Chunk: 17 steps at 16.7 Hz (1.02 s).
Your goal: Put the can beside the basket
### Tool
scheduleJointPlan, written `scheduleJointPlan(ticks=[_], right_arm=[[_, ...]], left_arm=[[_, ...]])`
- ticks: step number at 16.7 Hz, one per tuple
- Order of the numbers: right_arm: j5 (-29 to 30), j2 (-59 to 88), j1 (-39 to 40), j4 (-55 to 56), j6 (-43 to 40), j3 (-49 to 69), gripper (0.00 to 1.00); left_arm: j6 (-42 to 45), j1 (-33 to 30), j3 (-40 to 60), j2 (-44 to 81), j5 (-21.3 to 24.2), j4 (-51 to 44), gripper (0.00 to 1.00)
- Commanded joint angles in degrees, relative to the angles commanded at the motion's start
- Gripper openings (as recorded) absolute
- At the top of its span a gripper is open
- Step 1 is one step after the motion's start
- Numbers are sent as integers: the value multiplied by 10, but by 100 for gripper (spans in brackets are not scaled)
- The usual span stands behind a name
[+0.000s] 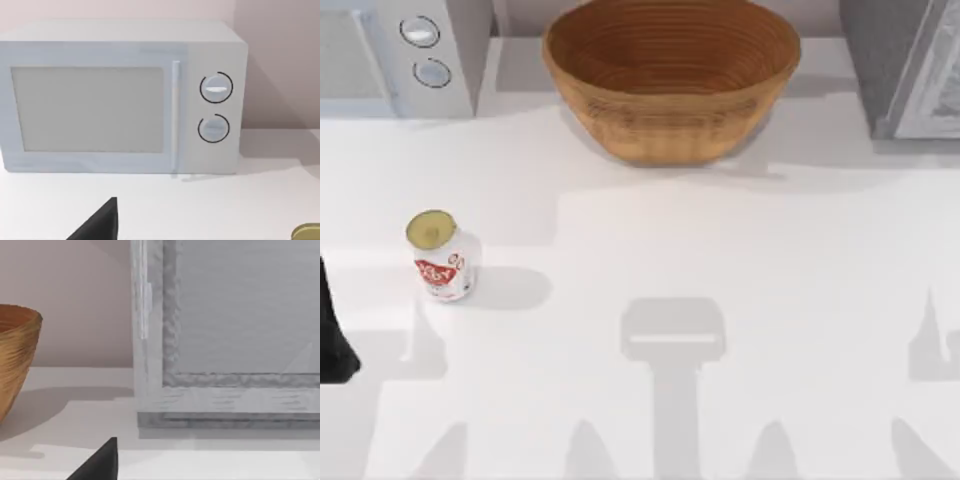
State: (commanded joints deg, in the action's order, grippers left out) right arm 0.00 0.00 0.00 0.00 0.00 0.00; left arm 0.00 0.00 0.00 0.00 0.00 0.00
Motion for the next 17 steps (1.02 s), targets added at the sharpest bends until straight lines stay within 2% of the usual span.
scheduleJointPlan(ticks=[4, 8, 11, 17], right_arm=[[0, 0, 0, 0, 0, 0, 100], [0, 0, 0, 0, 0, 0, 100], [0, 0, 0, 0, 0, 0, 100], [0, 0, 0, 0, 0, 0, 100]], left_arm=[[7, -2, 17, 18, 0, -14, 100], [45, -18, 122, 126, 0, -93, 100], [88, -35, 242, 271, 0, -183, 100], [187, -75, 511, 641, 2, -399, 100]])
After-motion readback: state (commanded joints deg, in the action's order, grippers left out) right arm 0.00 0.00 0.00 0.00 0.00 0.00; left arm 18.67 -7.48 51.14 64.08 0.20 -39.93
